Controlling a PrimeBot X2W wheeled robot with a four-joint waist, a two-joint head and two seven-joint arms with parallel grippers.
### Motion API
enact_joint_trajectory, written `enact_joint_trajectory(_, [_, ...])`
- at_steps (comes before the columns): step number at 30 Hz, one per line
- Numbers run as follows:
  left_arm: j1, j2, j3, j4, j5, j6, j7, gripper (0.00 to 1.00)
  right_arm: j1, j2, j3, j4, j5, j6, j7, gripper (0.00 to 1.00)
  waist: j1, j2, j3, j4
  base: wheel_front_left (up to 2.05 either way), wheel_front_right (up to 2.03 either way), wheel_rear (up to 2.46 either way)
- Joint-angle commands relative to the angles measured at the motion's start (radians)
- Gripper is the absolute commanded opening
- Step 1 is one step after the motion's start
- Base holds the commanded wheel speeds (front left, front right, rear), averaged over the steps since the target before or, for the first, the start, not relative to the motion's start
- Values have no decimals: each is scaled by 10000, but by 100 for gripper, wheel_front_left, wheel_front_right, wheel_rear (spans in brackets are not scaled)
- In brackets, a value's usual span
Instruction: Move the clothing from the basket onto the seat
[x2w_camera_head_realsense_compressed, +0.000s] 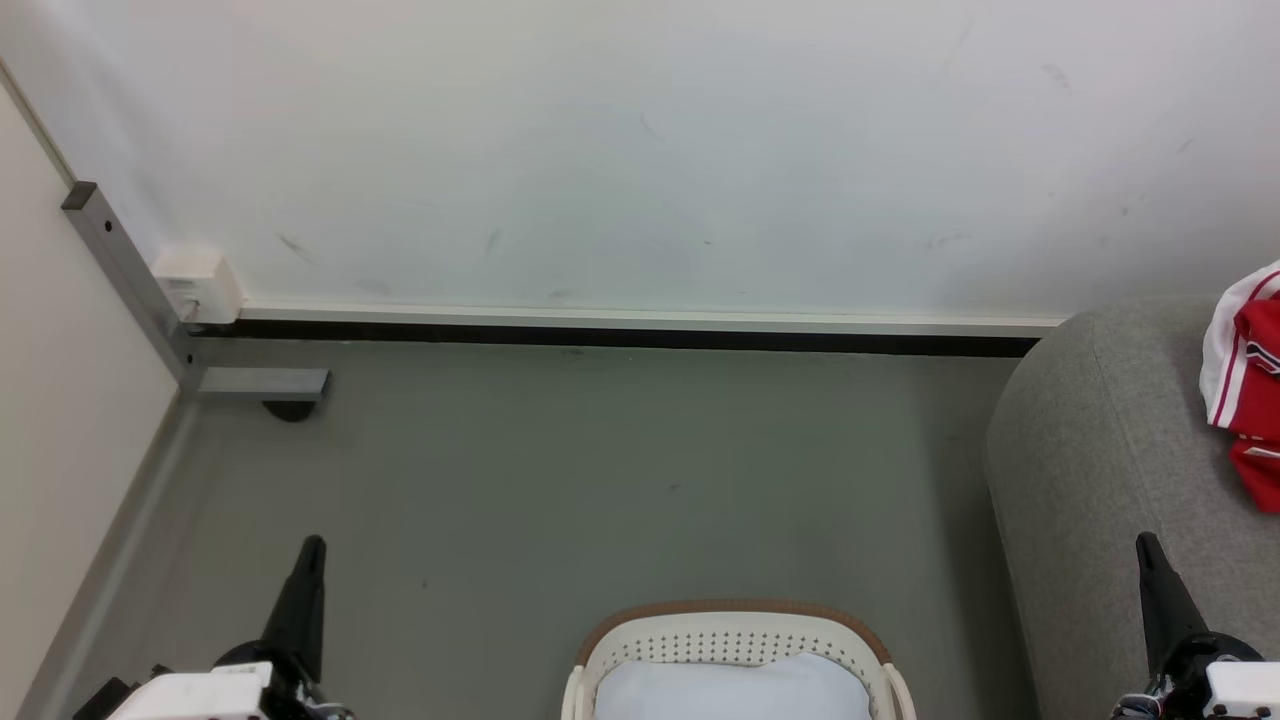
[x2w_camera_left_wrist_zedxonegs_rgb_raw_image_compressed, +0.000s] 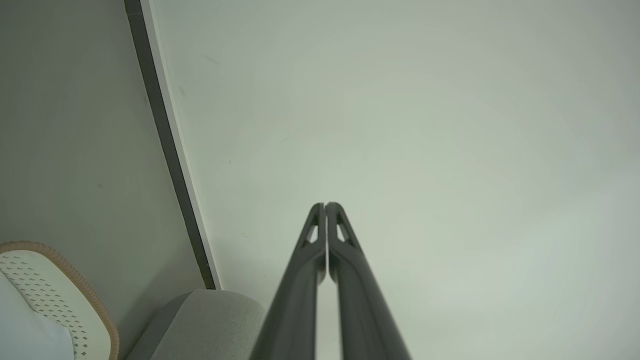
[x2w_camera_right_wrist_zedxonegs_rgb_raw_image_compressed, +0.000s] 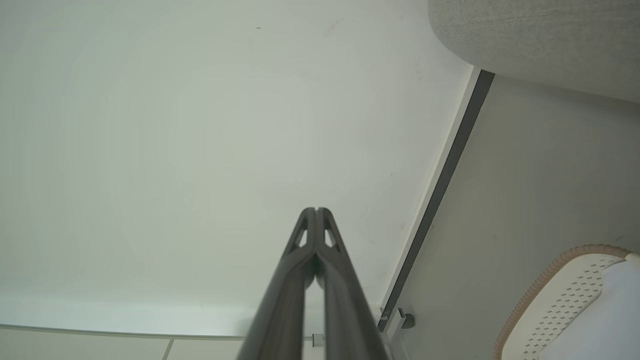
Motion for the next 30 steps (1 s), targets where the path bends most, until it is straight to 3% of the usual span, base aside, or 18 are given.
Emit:
enact_joint_trajectory(1, [-79,21,19,-35,-137,-63,36,0,-124,-10,-35,-50,15,-17,26,0,0,0,0,0,0,0,0])
enact_joint_trajectory(30, [-79,21,18,-34,-138,-63,35,0,-123,-10,-32,-50,16,-17,24,0,0,0,0,0,0,0,0])
